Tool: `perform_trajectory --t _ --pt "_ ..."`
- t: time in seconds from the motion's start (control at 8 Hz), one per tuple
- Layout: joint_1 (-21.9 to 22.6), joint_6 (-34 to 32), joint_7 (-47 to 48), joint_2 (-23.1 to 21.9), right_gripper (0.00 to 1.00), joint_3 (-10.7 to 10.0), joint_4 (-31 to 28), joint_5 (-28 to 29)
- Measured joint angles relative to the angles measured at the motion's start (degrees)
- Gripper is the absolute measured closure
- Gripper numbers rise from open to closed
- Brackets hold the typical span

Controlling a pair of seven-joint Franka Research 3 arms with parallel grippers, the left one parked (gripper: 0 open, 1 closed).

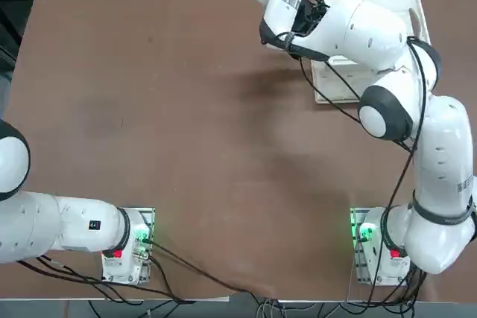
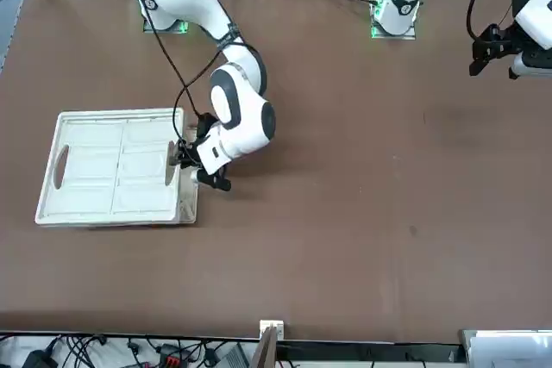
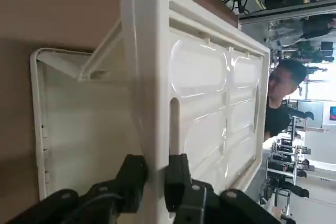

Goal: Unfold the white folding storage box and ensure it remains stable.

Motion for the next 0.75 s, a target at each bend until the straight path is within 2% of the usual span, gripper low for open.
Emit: perform_trajectory --t 0.75 --pt "0.8 -0.3 0.1 0.0 0.76 -0.7 0.9 -1.7"
